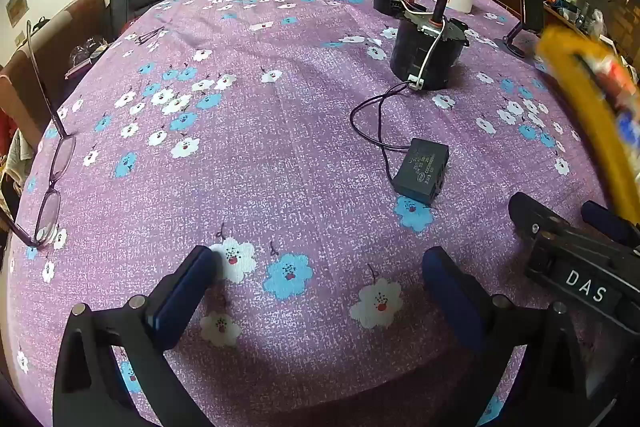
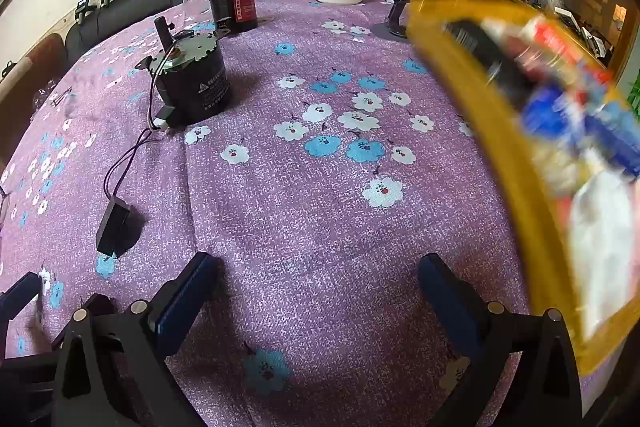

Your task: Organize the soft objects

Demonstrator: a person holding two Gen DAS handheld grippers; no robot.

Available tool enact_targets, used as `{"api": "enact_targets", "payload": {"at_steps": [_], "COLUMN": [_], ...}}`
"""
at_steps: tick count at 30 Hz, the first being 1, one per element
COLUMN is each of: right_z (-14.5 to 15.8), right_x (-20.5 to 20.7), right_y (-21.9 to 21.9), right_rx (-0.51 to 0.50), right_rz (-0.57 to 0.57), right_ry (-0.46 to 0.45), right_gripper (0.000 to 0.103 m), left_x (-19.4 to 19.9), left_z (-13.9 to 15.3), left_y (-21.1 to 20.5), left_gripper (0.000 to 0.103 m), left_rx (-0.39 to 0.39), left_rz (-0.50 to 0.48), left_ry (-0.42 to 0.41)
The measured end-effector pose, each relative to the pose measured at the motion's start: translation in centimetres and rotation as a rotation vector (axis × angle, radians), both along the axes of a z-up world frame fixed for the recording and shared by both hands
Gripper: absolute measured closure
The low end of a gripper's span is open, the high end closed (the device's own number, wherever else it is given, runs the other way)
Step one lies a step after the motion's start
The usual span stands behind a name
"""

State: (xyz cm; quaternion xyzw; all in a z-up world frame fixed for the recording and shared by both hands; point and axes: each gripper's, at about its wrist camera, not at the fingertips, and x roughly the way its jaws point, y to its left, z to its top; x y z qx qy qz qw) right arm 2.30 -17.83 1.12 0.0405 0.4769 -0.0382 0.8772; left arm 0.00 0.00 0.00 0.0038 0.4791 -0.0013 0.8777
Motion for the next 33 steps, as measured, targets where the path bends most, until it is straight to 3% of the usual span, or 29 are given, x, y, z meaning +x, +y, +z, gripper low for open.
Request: {"api": "enact_targets", "payload": {"at_steps": [33], "right_z": [-0.39], "right_x": [0.10], "right_y": [0.11], "right_rx": [-0.006], "right_rz": [0.001], "right_ry": [-0.002], "right_gripper": [0.001], "left_x": [0.00], "left_z": [0.00], "left_y": [0.00], "left_gripper": [0.000], "left_rx": [0.000], "left_rz": [0.000], "left_ry": [0.001]}}
